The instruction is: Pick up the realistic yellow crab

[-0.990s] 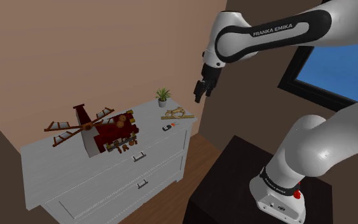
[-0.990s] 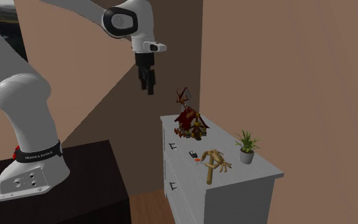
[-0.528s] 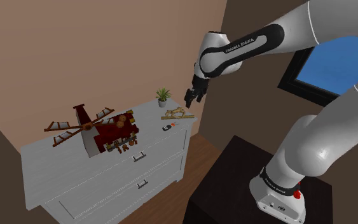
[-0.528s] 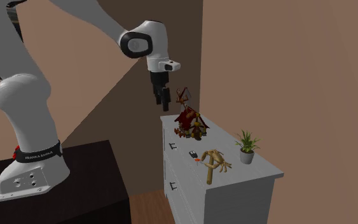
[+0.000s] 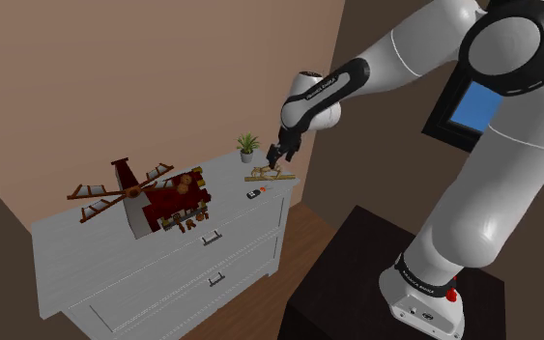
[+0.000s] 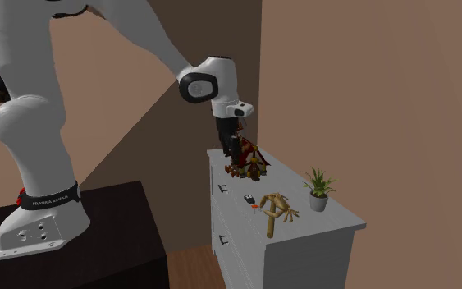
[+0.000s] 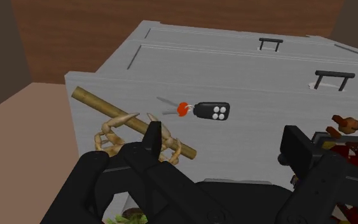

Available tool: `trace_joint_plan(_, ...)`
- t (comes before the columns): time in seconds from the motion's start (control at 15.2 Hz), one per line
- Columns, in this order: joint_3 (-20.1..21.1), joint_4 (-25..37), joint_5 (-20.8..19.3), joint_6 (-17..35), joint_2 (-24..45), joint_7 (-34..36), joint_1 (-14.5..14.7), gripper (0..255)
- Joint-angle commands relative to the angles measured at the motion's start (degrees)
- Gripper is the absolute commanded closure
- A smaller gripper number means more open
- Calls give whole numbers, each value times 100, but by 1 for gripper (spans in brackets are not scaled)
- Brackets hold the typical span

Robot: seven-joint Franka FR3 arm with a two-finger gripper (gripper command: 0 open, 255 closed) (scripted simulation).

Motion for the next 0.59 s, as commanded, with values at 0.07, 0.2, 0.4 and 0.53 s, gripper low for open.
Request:
trace_joint_plan(0.07,7,321,252,409,645,-177,-54,0)
trace_joint_plan(0.2,35,615,423,613,1092,-300,-122,0)
trace_joint_plan(0.4,106,1111,645,860,1756,-457,-255,0)
trace_joint_plan(0.53,160,1477,761,989,2195,-535,-352,0)
